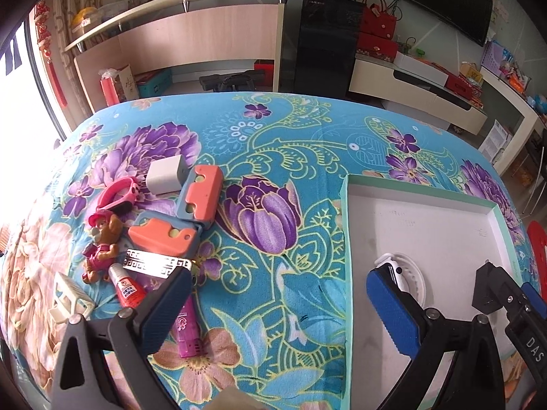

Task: Organize rigid objects
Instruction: 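Withdraw both open tools from the tray back toward the item pile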

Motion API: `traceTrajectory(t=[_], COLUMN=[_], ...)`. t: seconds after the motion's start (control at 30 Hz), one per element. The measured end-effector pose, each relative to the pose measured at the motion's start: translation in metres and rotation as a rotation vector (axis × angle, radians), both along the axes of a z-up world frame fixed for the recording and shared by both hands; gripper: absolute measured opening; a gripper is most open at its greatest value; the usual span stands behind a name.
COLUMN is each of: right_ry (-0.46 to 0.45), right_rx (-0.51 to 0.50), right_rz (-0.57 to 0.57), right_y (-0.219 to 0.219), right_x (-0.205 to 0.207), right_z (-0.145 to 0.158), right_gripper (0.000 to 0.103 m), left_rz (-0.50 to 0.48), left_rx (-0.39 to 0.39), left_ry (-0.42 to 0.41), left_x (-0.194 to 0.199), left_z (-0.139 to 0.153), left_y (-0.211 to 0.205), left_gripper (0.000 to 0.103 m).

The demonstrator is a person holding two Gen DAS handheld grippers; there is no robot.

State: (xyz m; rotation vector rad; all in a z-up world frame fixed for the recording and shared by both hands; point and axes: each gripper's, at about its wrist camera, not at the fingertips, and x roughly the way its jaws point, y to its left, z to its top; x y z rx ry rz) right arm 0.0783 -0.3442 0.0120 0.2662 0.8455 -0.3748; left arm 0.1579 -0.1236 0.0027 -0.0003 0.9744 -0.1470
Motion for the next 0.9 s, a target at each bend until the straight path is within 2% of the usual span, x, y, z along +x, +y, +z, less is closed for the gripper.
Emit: traceTrajectory(t=[0.07, 0.17, 0.47, 0.6, 0.77, 0.9], right_ry=[0.001, 0.002, -0.004, 0.0, -0.037, -0.081], right_rx=[0.0, -0.004, -0.034, -0.049, -0.011, 0.055], right_rz=[0.002, 0.01, 0.001, -0.004, 0.044, 0.118], right_y=[0.001, 0.005, 0.014, 0.02, 0.034, 0.056], right_x=[0.0, 0.002, 0.005, 0.006, 0.007, 0.012], right_z=[0.0, -0.001, 0.003, 0.004, 0.014, 0.023], right_gripper=[0.093, 0.102, 0.102, 0.102, 0.102, 0.102], left_rz=[0.007, 0.009, 0.023, 0.03, 0.046, 0.082], left_rx=[0.0, -0.006, 0.002, 0.002, -0.02, -0.036], left_ry=[0.009, 0.022, 0.019, 0.043, 0.047, 0.018], left_x=[0.0, 0.001, -0.001, 0.0, -0.003, -0.008], left_z=[-0.002, -0.004, 0.001, 0.003, 0.012, 0.023], left_y=[0.004, 0.01, 0.027, 0.038, 0.064, 0.095], left_gripper=[0.103, 0.103, 0.103, 0.103, 0.103, 0.103])
